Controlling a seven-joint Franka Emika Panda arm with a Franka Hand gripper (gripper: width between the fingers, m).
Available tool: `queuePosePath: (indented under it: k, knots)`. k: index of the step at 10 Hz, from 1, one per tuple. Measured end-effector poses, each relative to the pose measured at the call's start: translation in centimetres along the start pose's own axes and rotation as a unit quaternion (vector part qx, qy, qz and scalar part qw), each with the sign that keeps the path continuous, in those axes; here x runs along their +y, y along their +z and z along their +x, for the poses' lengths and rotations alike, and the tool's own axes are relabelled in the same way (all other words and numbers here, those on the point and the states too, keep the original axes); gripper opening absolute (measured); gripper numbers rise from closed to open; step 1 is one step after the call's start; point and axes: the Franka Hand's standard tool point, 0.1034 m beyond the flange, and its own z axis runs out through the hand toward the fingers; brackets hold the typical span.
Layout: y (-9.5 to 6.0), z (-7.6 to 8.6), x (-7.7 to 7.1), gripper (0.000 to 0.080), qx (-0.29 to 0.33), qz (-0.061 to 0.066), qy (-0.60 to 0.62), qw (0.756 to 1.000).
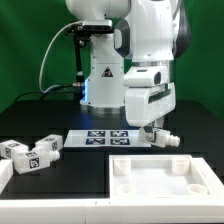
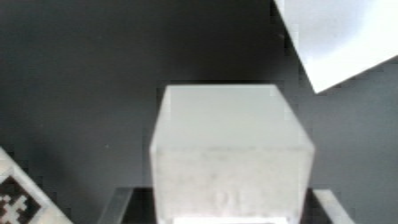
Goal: Assemble one leg
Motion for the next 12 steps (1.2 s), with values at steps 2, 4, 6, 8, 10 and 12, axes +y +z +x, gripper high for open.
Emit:
queuePosePath:
  k: [2, 4, 6, 8, 10, 12]
  knots:
    - [0.1, -0.1, 0.0, 0.0284, -0.001, 0.000, -0.062, 0.998]
    - [0.2, 0.0, -0.4, 0.0284, -0.009, 0.008, -0.155, 0.988]
    - [0.5, -0.4, -0.7, 0.0284, -0.013, 0.015, -0.263, 0.965]
    - [0.9, -2.7, 0.3, 0.0284, -0.032, 0.044, -0.299, 0.953]
    - [1.0, -2.9, 0.2, 0.0284, -0.032, 0.046, -0.375, 0.925]
    - [1.5, -3.0, -0.6, 0.0284, -0.032, 0.054, -0.498, 0.865]
